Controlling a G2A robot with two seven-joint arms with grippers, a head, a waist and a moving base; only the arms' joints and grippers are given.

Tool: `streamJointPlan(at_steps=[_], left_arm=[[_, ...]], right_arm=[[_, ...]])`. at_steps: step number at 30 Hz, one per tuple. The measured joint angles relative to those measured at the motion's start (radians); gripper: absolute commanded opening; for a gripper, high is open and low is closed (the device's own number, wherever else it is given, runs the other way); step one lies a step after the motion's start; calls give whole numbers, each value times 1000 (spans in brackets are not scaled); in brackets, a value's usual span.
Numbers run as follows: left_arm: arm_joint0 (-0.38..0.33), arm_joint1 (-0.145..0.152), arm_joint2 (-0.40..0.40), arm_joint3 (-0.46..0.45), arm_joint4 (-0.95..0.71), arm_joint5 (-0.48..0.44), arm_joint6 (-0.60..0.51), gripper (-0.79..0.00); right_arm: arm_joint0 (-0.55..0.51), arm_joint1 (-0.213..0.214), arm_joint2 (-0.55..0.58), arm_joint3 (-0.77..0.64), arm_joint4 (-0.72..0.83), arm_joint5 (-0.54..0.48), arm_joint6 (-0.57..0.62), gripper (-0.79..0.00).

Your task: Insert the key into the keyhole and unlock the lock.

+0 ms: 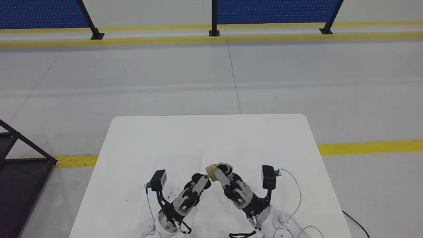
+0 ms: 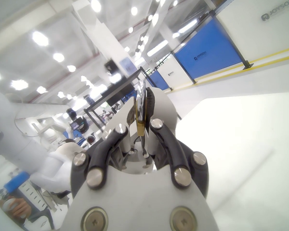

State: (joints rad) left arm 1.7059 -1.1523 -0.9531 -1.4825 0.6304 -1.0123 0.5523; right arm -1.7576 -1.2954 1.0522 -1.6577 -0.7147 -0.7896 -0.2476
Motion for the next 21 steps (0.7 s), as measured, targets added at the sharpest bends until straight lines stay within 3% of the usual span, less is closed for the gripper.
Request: streamJointPlan(at_steps=[7,14,21], left_arm=[[-2,3,-4,0,21,0,12,-785],[13,-3,-35,-4,156,5,110,-785],[26,-18,-44,-8,343,101,244,-785]], right_arm=[[2,3,-2,-3,10,7,13,-785],[2,6,-5,-6,15,16,19,-785],[-1,8,-7,-11,15,25,21,-785]])
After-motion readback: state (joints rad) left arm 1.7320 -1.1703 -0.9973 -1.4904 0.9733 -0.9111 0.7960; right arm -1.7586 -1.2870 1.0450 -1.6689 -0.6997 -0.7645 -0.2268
